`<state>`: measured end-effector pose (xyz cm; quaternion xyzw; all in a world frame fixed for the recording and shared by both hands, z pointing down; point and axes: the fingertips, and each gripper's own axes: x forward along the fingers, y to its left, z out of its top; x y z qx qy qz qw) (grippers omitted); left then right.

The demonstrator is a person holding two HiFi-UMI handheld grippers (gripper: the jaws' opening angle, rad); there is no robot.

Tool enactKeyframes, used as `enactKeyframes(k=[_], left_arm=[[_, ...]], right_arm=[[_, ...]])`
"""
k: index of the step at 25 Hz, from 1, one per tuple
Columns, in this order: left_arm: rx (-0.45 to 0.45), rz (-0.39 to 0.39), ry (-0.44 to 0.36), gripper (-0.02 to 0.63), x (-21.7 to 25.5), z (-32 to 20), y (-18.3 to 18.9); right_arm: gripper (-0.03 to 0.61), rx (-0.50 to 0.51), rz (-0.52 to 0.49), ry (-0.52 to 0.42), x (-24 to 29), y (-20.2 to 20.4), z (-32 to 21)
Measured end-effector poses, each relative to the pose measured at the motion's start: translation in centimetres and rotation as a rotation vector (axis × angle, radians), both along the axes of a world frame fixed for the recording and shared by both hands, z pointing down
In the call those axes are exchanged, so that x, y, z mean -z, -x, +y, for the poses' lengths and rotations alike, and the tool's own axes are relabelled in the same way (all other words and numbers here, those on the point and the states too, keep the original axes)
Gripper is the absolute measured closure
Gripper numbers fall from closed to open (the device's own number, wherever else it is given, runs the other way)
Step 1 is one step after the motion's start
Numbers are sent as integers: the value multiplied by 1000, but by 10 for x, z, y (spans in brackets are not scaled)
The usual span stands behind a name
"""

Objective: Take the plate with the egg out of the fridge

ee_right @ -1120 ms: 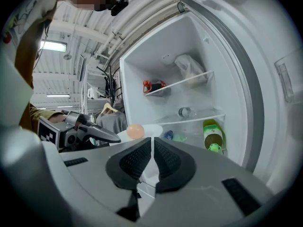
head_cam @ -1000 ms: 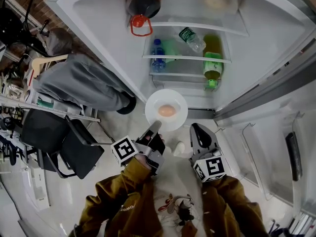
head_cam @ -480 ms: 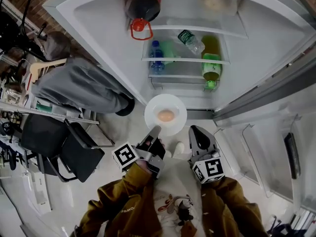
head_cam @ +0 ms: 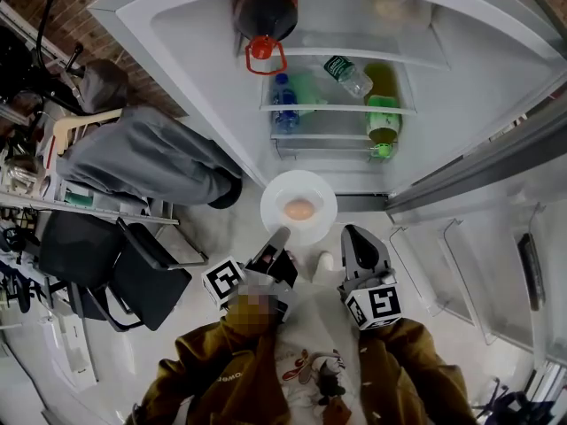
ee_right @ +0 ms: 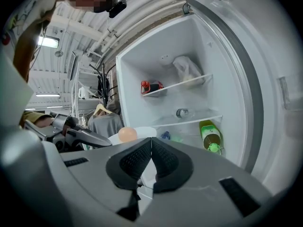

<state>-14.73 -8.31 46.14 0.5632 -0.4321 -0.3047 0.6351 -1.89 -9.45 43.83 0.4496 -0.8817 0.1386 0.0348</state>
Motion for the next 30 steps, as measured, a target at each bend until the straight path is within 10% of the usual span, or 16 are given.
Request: enactKeyframes(k=[30], left_arm=[[-39, 21, 19, 595, -5, -6, 2]], right_arm=[[572, -59, 33, 33, -8, 6, -6]])
